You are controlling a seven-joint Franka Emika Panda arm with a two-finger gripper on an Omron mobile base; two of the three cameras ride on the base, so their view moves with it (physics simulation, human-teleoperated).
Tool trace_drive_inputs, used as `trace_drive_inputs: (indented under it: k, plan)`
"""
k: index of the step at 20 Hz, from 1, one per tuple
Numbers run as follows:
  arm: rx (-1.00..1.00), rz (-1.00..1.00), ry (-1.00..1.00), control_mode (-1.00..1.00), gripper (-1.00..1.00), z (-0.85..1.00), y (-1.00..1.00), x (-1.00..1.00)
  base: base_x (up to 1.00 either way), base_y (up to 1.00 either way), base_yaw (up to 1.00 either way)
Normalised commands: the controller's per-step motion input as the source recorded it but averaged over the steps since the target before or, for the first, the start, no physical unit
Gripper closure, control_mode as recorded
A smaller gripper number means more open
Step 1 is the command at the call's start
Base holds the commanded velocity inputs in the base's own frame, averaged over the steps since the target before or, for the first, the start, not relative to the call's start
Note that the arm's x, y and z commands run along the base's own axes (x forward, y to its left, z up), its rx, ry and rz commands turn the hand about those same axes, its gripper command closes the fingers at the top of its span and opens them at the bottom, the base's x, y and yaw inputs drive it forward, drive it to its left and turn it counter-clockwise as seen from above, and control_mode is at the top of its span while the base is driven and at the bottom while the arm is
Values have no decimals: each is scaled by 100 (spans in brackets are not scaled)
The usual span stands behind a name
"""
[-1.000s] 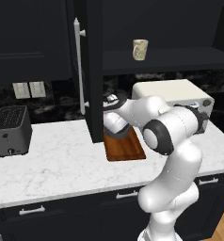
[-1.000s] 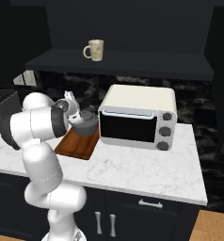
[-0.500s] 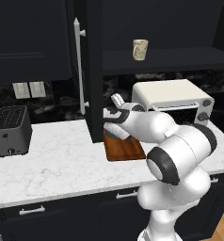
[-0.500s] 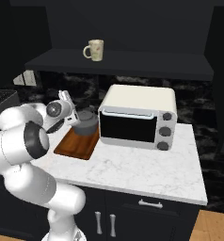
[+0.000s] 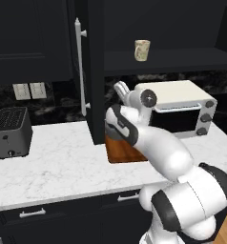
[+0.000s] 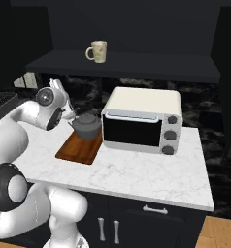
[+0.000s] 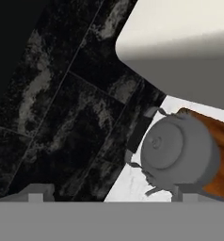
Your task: Pick the kettle from the counter and place it on the tray. Then pick the mug from the cabinet and place it on the tray. Then close the cabinet doors.
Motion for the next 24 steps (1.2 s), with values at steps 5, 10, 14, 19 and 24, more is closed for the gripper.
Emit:
trace_drive_inputs:
  k: [5, 10, 14, 19, 24]
  plan:
    - [-8, 11, 3, -100, -100, 49, -25, -65, 0, 0, 0]
    - [-14, 4, 0, -100, -100, 39, -27, -68, 0, 0, 0]
    - [-23, 0, 0, -100, -100, 42, -28, -34, 0, 0, 0]
    - [-14, 0, 0, -100, -100, 52, -24, 1, 0, 0, 0]
    - [-3, 2, 3, -100, -100, 46, -9, 4, 0, 0, 0]
